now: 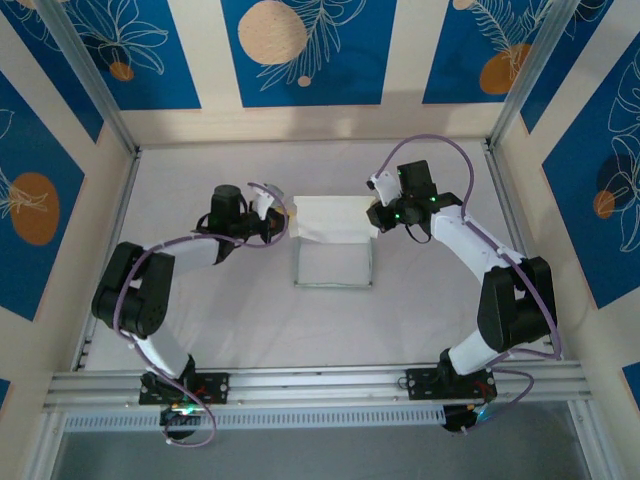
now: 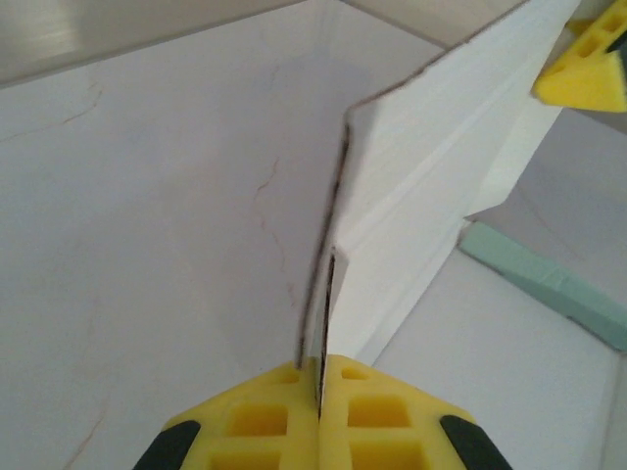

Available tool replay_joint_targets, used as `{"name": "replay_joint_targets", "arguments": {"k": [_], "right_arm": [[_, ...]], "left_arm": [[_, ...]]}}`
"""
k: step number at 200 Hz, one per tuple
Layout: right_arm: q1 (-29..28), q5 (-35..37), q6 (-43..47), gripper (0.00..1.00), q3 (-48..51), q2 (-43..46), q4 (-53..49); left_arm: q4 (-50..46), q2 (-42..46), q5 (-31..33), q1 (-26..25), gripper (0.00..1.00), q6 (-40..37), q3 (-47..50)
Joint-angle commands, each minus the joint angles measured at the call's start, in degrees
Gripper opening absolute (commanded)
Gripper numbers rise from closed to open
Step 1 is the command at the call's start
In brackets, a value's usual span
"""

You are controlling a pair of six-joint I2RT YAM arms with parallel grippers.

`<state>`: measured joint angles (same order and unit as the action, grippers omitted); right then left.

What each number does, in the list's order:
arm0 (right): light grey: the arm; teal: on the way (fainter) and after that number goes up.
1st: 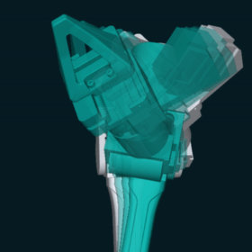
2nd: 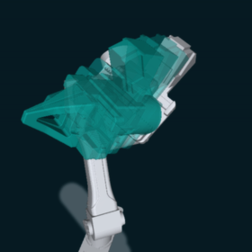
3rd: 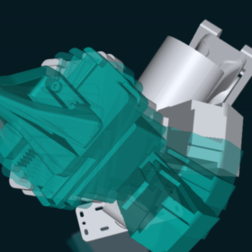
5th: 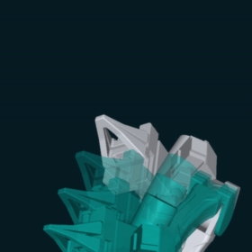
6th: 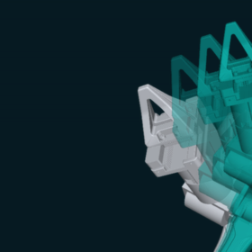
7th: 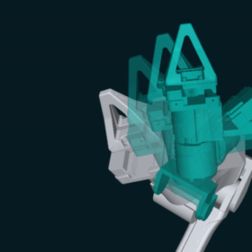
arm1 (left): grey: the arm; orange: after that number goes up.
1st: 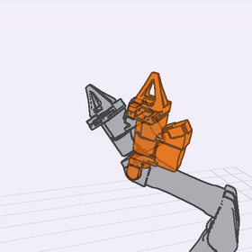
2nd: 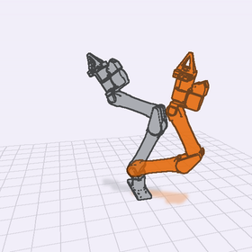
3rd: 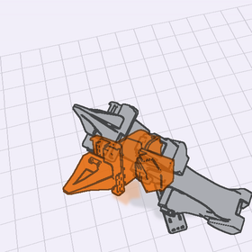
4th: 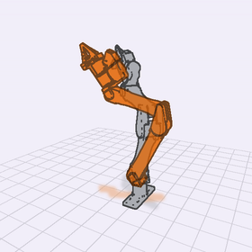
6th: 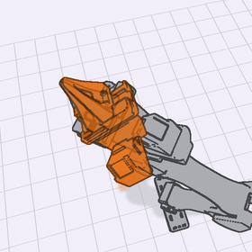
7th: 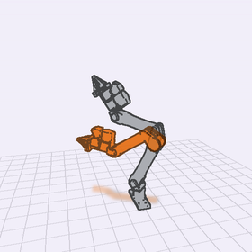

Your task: Fold the paper box

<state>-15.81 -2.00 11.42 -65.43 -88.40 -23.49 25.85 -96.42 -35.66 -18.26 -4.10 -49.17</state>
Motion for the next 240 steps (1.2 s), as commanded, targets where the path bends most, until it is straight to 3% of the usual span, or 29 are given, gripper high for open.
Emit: {"name": "replay_joint_targets", "arguments": {"k": [1, 110, 142, 165, 179, 205, 240], "right_arm": [[0.8, -3.2, 1.3, 0.23, -0.2, 0.3, -1.9], [0.7, -5.9, 2.7, 0.24, -1.8, -2.1, -3.4], [-1.3, -5.4, 3.0, 0.20, -2.2, -3.8, -3.3], [-2.3, -3.1, 2.7, 0.08, -1.9, -4.1, -2.7], [-2.6, -2.2, 1.3, 0.00, -1.9, -3.5, -2.1], [-3.5, -0.8, -5.4, 0.00, -0.7, -1.9, 1.3], [-6.4, 5.1, -16.8, 0.00, 1.5, -0.9, 6.5]], "left_arm": [[-2.9, 2.8, 3.7, 0.2, 0.00, -3.9, 0.2], [-2.4, 4.3, 4.5, -0.1, 0.00, -4.2, 0.3], [-1.4, 4.1, 4.0, -0.5, 0.00, -2.7, 0.3], [-1.6, 4.0, 4.2, -1.4, 0.00, -2.5, 0.2], [-2.1, 4.6, 6.6, -2.3, 0.00, -1.7, 0.3], [-1.6, 6.6, 16.7, -6.7, 0.00, 0.3, 1.1], [7.1, 8.6, 27.7, -11.3, 0.00, 7.4, 5.8]]}}
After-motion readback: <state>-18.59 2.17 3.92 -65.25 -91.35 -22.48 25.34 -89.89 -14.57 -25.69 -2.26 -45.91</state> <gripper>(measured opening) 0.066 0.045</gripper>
